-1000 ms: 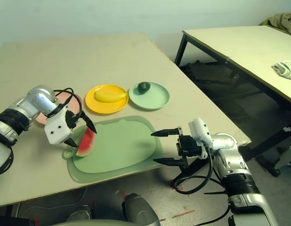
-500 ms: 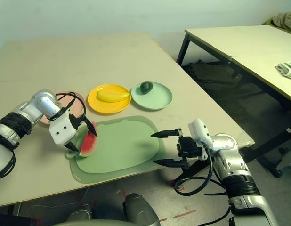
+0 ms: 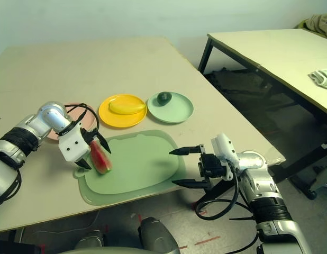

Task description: Place the fruits into color-matched plates.

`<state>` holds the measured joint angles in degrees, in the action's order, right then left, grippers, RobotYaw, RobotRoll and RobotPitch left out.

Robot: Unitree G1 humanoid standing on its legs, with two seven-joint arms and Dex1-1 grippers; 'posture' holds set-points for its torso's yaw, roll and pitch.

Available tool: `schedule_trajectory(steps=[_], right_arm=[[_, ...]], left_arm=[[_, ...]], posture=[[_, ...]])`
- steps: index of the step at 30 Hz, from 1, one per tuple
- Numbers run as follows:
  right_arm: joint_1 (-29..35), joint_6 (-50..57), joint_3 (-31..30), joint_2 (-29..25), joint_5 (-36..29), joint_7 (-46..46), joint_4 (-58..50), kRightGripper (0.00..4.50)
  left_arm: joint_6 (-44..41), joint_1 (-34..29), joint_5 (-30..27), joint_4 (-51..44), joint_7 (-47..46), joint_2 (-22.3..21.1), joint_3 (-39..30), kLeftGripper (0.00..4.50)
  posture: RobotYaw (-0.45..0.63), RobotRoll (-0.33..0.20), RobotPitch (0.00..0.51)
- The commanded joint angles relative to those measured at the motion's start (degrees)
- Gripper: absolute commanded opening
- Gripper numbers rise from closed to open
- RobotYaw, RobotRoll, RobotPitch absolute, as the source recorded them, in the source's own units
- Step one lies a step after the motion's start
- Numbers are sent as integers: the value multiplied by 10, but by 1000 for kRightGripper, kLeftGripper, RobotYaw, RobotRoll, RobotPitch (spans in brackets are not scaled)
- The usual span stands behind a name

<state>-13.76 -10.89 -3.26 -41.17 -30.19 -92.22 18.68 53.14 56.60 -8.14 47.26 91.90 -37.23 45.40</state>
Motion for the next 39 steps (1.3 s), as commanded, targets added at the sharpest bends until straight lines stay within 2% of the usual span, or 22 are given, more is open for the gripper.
schedule_trajectory(steps=[1,3,4,13,35,39], right_arm=[[3,3,9,4,12,2,-5,4500],[3,4,10,4,12,3,-6,4500],[3,5,11,4,13,4,-7,4500],[-1,7,13,8,18,4,-5,4500],[-15,7,7,20,27,-3,-1,4500],[-16,9,10,24,27,1,1,4500]], left_arm=[[-5,-10,10,-8,6,0,-2,1951],[-8,-13,9,-11,6,0,-2,1340],[-10,-15,8,-13,6,-1,-2,1260],[-23,-17,5,-20,6,-6,-3,1221],[-63,23,-17,-13,6,-31,-27,1218],[-64,37,0,22,6,-34,-58,1218]], posture=[[-251,0,14],[-254,0,11],[-255,0,10],[-250,0,9],[-226,0,12],[-226,0,12]])
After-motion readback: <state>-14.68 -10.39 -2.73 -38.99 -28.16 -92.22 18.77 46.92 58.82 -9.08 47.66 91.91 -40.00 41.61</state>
